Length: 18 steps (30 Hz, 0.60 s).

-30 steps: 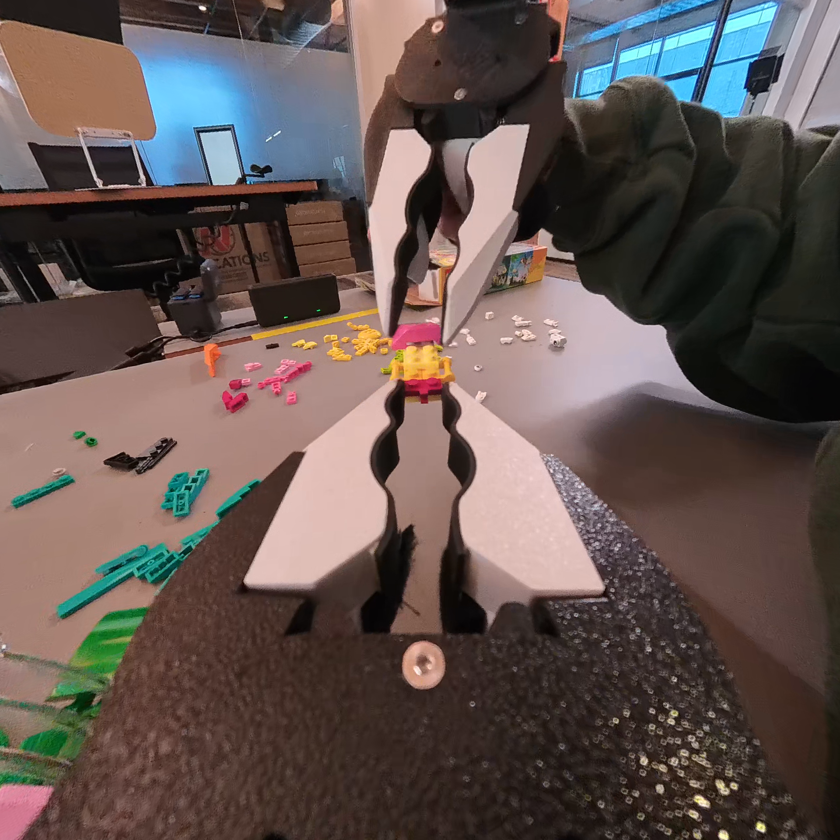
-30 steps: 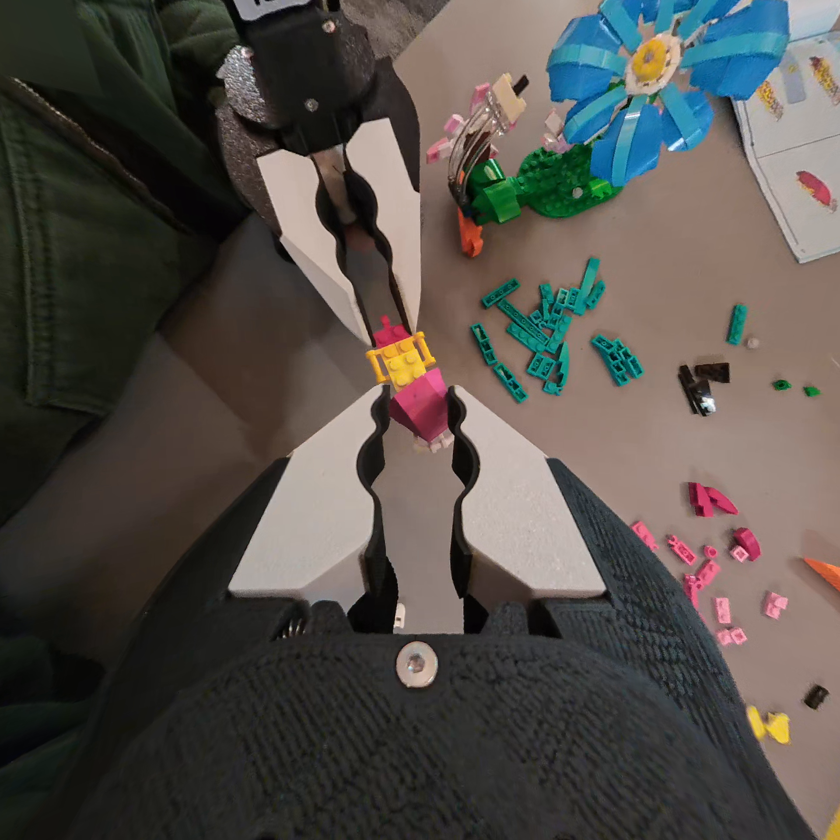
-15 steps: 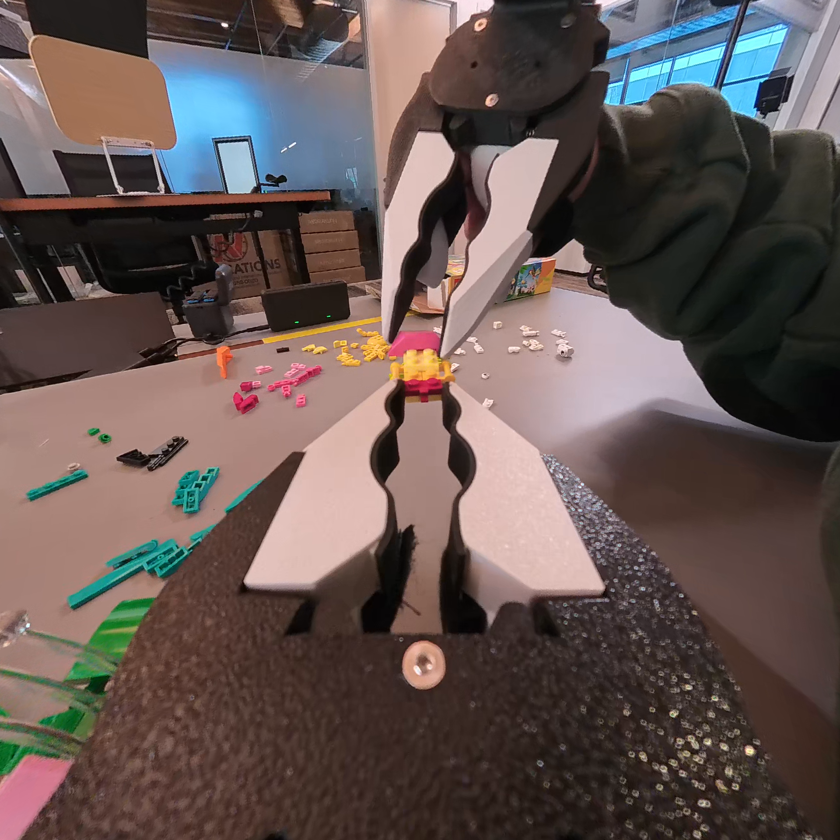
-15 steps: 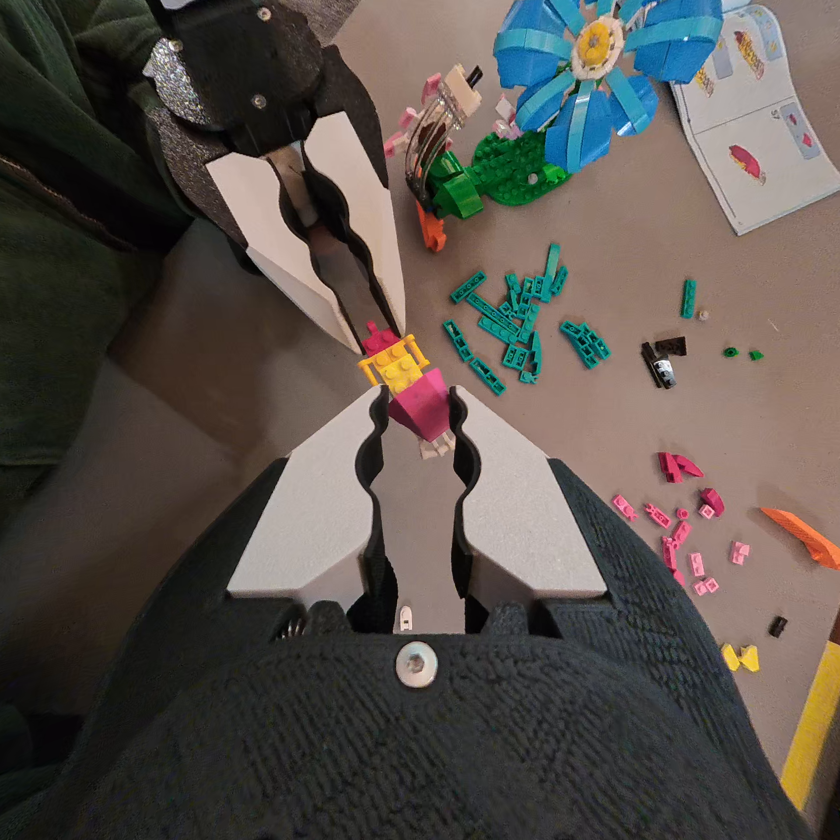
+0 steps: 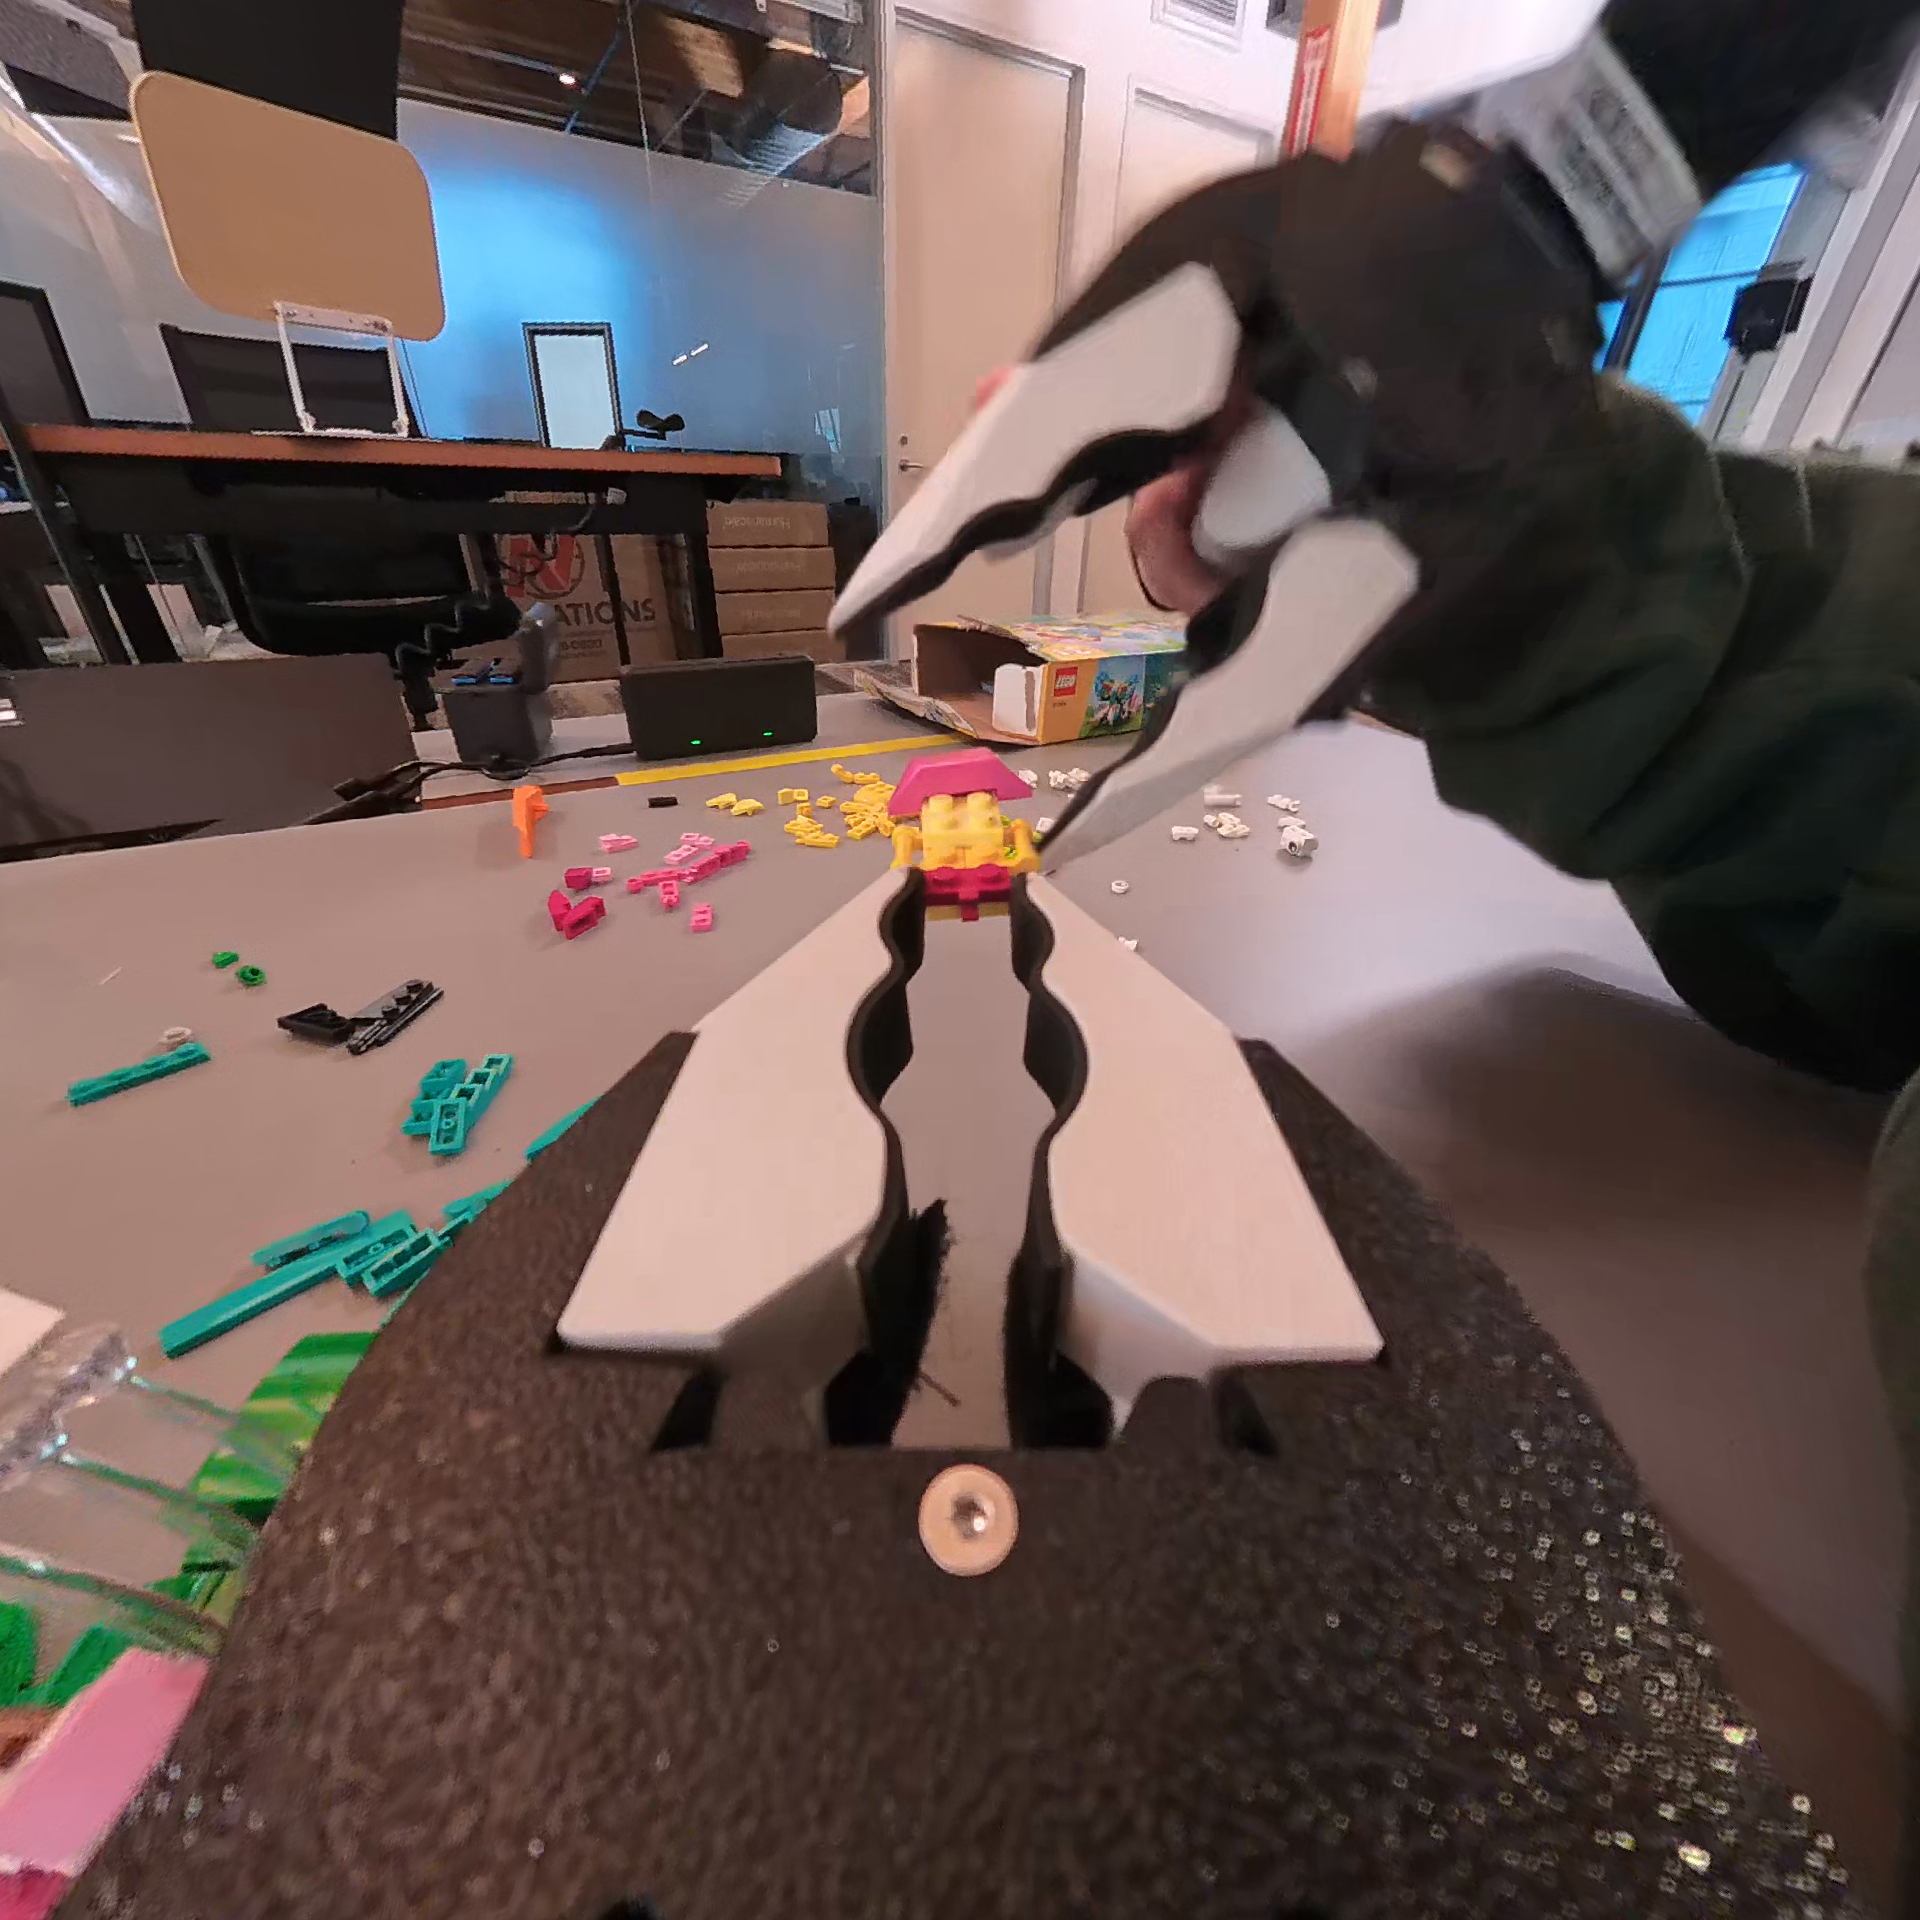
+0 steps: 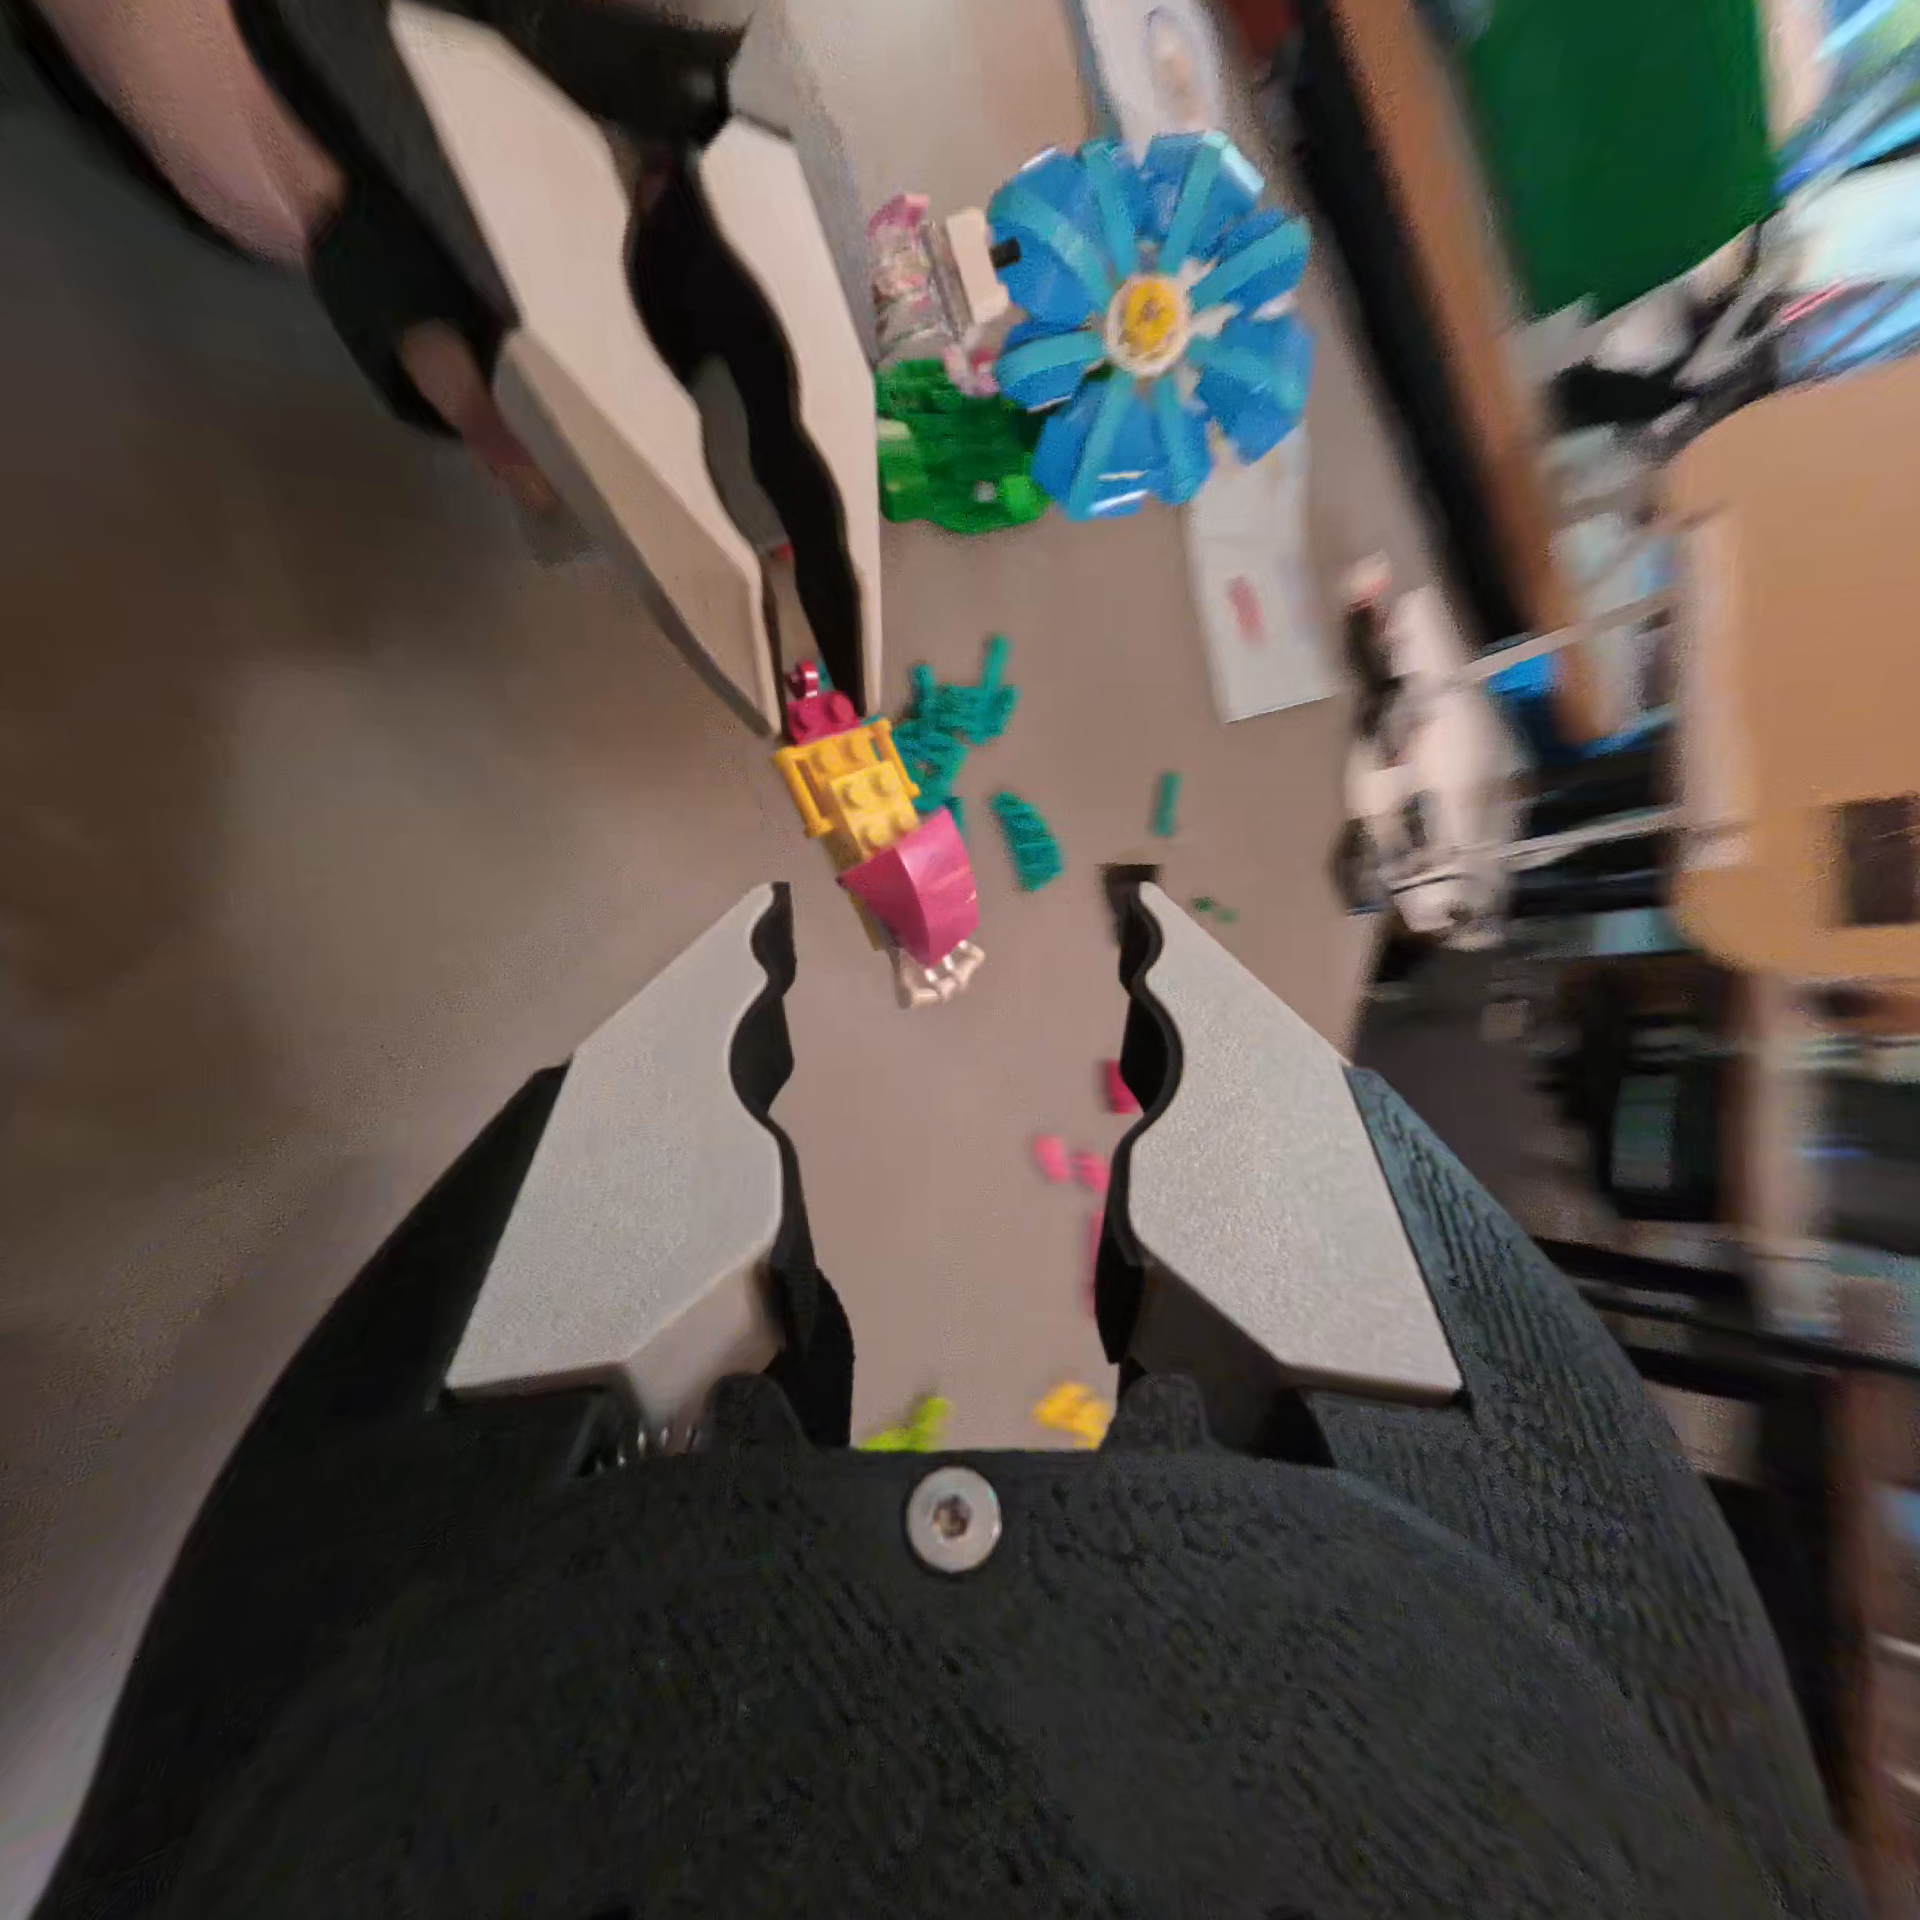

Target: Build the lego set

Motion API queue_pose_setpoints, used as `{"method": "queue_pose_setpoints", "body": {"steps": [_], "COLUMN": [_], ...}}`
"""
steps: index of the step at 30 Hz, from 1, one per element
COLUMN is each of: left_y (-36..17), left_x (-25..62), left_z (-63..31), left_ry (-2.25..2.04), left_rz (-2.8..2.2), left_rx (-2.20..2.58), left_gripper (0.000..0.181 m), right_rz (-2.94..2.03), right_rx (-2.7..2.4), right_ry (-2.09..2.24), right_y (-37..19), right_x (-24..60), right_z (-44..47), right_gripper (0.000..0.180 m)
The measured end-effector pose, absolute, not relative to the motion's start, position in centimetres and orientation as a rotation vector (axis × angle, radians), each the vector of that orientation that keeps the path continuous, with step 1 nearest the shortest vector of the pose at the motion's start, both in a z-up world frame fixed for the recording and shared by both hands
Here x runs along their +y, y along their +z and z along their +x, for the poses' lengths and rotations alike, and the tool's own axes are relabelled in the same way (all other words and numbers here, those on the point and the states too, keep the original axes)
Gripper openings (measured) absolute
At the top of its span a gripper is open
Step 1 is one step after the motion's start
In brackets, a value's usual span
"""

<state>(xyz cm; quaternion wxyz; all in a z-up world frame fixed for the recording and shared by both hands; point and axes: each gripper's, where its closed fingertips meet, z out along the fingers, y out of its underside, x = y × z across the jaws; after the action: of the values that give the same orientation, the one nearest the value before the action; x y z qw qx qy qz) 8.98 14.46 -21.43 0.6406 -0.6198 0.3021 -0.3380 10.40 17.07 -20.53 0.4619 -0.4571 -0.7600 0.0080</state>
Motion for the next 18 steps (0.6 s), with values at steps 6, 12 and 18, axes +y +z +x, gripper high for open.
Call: {"method": "queue_pose_setpoints", "body": {"steps": [6, 12, 18], "left_y": [-21.2, -21.3, -21.4], "left_x": [14.6, 14.7, 14.8], "left_z": [8.7, 8.6, 8.5], "left_ry": [-0.823, -0.830, -0.832], "left_rz": [-1.419, -1.430, -1.447], "left_rx": [0.649, 0.633, 0.620], "left_gripper": [0.014, 0.014, 0.014], "right_rz": [-0.790, -0.719, -0.698], "right_rx": [-1.835, -1.757, -1.723], "right_ry": [-0.495, -0.636, -0.776], "right_y": [-22.2, -21.5, -21.1], "right_x": [17.6, 18.1, 18.3], "right_z": [9.8, 9.3, 9.3], "right_gripper": [0.047, 0.019, 0.017]}}
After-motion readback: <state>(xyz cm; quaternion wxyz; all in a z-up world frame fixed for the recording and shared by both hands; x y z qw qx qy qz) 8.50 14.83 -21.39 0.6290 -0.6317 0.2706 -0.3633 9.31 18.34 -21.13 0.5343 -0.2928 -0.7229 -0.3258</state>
